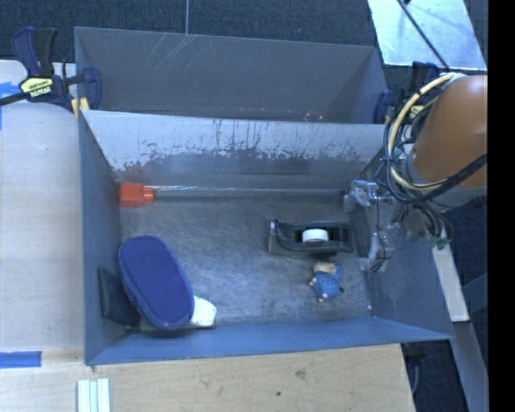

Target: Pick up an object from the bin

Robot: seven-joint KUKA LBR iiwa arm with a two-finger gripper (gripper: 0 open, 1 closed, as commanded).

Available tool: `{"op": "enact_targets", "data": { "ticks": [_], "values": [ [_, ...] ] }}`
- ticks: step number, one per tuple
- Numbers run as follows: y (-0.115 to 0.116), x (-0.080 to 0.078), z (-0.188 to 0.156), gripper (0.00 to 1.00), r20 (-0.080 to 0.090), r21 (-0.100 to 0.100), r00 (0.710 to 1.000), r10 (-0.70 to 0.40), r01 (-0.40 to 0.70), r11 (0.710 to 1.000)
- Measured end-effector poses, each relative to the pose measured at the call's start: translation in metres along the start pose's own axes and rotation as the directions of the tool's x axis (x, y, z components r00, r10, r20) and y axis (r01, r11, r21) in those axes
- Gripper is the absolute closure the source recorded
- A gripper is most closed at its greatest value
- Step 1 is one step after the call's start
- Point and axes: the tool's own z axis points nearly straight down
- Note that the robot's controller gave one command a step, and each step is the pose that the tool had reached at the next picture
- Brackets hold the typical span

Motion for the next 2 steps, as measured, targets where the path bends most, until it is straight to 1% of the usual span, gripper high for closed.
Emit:
{"op": "enact_targets", "data": {
  "ticks": [1, 2],
  "values": [
    [0.0127, 0.0240, 0.0905, 0.00, 0.046, 0.018, 0.931, -0.361, 0.361, 0.932],
    [0.0138, 0.0282, 0.0897, 1.00, 0.027, 0.009, 0.930, -0.366, 0.365, 0.931]
  ]
}}
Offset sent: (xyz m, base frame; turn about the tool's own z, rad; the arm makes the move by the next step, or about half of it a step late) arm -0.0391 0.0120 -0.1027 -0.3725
